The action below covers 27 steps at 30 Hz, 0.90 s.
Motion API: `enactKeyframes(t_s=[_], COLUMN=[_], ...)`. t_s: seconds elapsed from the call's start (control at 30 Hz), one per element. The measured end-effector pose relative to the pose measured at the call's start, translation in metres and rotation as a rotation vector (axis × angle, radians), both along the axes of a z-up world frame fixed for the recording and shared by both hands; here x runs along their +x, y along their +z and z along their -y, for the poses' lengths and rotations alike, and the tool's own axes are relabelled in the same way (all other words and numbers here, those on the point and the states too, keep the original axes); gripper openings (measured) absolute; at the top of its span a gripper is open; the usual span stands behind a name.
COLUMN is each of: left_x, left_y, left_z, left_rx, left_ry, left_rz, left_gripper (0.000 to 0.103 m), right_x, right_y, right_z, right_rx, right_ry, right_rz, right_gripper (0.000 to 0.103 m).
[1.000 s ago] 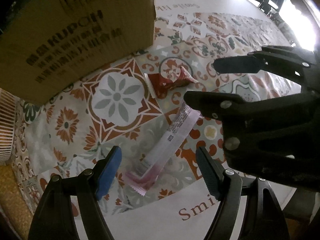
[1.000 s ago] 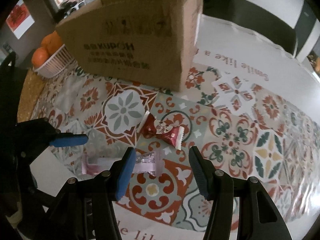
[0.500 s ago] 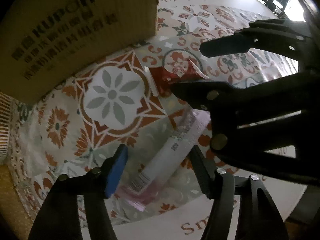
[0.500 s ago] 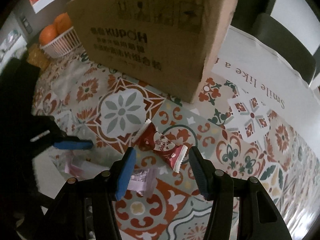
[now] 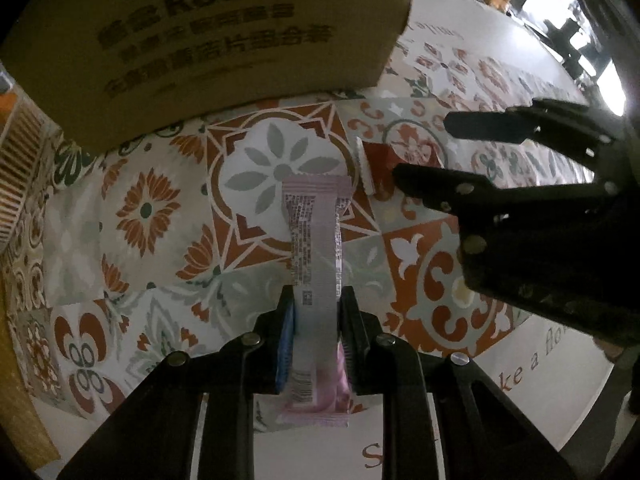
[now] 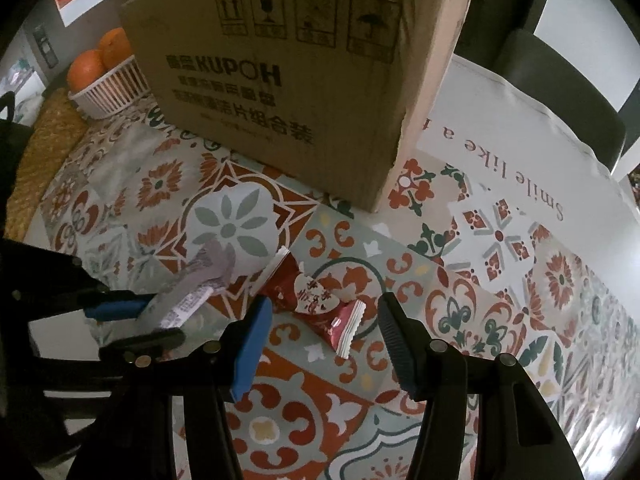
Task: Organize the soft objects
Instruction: 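Close left gripper on the pink snack bar while right gripper grasps the red candy, then lift and carry the snack bar and red candy over the box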
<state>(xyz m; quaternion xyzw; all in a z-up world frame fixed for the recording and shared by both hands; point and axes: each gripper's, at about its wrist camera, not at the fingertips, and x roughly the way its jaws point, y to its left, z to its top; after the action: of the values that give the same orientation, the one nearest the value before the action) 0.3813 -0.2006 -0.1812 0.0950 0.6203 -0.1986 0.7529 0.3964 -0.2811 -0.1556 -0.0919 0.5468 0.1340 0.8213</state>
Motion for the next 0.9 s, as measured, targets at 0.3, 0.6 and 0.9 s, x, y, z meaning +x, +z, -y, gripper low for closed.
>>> enactKeyframes(t_s=[0.3,0.6,0.9], left_x=[0.015,0.019,0.001], left_y=[-0.003,0.001,0.01], left_z=[-0.015,-0.034,-0.046], left_rx=[-0.016,-0.061,-0.066], left_ry=[0.071,0.108,0.109], left_rz=[-0.005,0.004,0.021], left_gripper=[0.022,0.022,0.022], right_x=[0.011,0.011,-0.014], right_y=[-0.015,-0.022,-0.017], right_z=[-0.007,-0.011,-0.004], right_rx=[-0.006,0.003,0.051], right_ry=[0.019,-0.028,-0.161], right_rz=[-0.04,-0.06,-0.054], right_gripper=[0.056,0.032,0.031])
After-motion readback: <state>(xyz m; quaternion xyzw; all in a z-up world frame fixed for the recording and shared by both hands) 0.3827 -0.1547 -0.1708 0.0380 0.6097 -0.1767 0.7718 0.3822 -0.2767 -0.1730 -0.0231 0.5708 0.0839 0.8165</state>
